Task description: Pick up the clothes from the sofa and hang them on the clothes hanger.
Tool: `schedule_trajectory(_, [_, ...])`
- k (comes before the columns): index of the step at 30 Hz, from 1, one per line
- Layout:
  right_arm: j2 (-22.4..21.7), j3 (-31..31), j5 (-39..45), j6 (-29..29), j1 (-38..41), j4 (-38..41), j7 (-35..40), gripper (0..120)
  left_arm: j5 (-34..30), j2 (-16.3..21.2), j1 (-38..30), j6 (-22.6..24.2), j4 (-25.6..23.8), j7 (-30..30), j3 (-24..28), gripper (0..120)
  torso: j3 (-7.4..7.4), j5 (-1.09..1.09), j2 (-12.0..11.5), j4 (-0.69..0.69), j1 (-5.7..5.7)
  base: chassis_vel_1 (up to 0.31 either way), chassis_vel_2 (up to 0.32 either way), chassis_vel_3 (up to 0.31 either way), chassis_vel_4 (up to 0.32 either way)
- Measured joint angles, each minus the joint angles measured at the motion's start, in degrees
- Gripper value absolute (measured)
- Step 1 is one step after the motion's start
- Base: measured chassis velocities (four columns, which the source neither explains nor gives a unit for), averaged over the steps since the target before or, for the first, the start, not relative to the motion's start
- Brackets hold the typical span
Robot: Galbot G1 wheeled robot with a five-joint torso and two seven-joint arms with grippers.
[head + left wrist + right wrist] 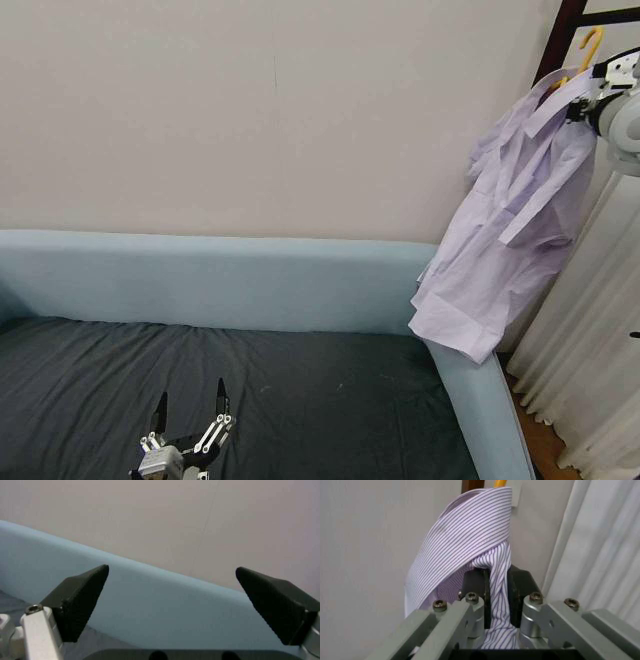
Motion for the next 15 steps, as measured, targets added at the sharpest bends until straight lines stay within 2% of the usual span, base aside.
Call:
schedule_trajectory(1, [0.00,0.00,0.00,0.00,0.00,0.00,0.00,8,0.00,0.00,0.00,0.00,0.00,0.00,0.00,100,0.00,0.00,0.00,0.00,0.00,0.000,0.000,0.000,0.000])
schedule_trajectory(6, [-7.86,0.23,1.04,-0.02,-2.18,6.88,-0.32,8,-0.13,-0.40,-0.19,-0.51,0.83,-0.09,0.46,100,-0.01,0.03,0.01,-0.04,-0.01,0.000,0.000,0.000,0.000])
schedule_trajectory(7, [-7.86,0.23,1.04,-0.02,-2.18,6.88,-0.32,8,-0.13,-0.40,-0.19,-0.51,0.83,-0.09,0.46,100,-0.01,0.03,0.01,-0.04,-0.01,0.000,0.000,0.000,0.000])
schedule_trajectory(10, [-11.69,1.01,2.60,-0.04,-3.36,9.73,0.22,8,-0.14,-0.36,-0.41,-0.60,1.12,-0.15,1.07,100,-0.02,0.01,0.01,-0.06,-0.01,0.000,0.000,0.000,0.000])
schedule_trajectory(15, [-13.94,1.26,1.92,-0.07,-3.77,11.44,-0.29,8,-0.17,-0.61,-0.69,-0.61,1.14,-0.21,1.62,100,-0.02,0.01,0.01,-0.02,-0.01,0.000,0.000,0.000,0.000])
